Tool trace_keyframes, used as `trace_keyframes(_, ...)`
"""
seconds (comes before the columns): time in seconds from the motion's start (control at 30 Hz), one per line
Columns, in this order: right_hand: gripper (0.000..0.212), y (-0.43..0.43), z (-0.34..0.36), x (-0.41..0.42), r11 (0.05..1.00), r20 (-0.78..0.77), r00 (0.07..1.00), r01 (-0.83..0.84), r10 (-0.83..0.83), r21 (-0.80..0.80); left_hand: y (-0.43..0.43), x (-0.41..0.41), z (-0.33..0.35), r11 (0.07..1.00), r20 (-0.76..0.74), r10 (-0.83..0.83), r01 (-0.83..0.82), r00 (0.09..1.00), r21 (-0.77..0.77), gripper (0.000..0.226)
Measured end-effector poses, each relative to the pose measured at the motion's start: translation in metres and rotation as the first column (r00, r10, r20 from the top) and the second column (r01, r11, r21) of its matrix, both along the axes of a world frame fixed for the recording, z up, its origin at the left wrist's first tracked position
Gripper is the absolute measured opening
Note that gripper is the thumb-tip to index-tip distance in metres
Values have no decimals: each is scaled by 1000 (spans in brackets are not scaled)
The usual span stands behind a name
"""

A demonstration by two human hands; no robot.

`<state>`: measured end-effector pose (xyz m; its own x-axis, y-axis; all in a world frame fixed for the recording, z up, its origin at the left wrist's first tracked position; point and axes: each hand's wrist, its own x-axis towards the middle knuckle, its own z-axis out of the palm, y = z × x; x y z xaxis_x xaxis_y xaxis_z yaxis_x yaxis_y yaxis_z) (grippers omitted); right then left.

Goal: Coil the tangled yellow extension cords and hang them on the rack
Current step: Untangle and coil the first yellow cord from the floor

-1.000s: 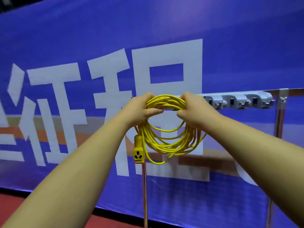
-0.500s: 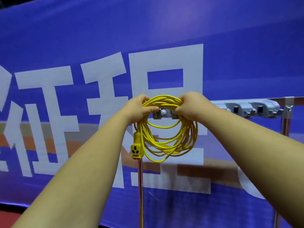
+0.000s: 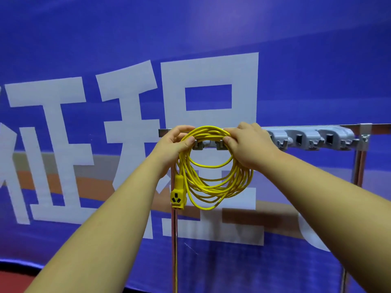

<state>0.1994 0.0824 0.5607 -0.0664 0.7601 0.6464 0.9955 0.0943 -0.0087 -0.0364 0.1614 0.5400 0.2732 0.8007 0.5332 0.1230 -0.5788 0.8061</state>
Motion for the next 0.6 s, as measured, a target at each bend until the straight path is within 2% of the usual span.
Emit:
trace_keyframes(0.1,39,-2,-6,-5,998,-23,999,42,-41,37,-8,4,-2,996,41,71,-73,997,45,28)
trace_keyframes(0.27,49,-6,-10,-16,994,-15,994,111,-111,20,-19,10,-4,967,-38,187,-177,982,183,33)
trace_keyframes(0.47,52,-9,-11,-15,997,-86,993,76,-77,-14,-25,5,-4,948,-69,280,-264,957,179,40)
trace_keyframes(0.6,40,-15,-12,-14,999,-104,994,33,-33,-3,-29,-1,-3,929,-70,348,-334,935,161,37)
